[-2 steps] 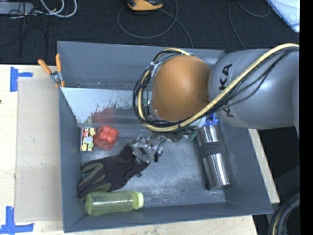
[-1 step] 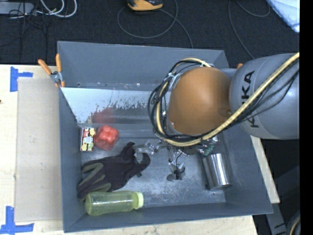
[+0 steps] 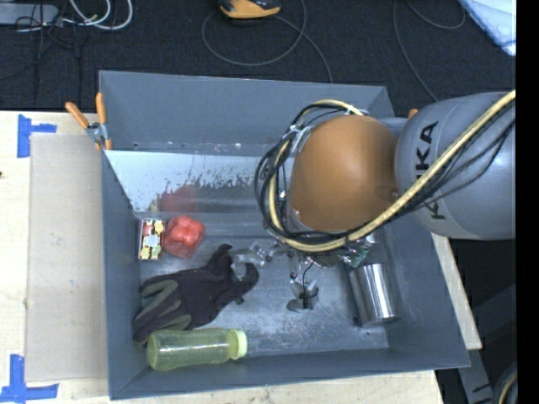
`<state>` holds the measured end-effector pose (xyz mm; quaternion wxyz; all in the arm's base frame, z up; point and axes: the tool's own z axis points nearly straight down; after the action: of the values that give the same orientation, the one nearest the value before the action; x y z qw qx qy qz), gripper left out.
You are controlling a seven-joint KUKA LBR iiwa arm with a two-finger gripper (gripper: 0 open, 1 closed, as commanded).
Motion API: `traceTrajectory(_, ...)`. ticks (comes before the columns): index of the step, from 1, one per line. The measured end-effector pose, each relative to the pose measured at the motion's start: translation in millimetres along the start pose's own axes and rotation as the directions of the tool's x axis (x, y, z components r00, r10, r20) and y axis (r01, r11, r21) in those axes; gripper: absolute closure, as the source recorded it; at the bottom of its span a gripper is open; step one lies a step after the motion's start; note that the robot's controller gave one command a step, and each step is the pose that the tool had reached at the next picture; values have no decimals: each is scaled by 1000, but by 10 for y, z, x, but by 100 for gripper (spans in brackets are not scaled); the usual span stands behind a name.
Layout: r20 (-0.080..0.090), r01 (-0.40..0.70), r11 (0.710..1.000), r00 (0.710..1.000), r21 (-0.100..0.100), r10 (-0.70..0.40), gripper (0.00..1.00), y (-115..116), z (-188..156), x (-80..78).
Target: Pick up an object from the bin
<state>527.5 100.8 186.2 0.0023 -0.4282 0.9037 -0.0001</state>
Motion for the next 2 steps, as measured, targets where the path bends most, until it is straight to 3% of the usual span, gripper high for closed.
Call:
traceTrajectory(1,4,-122,993,993,4,122,0,-19,242,-323)
traceTrajectory(2,-1,-69,998,998,-1,69,0,102,346,-506)
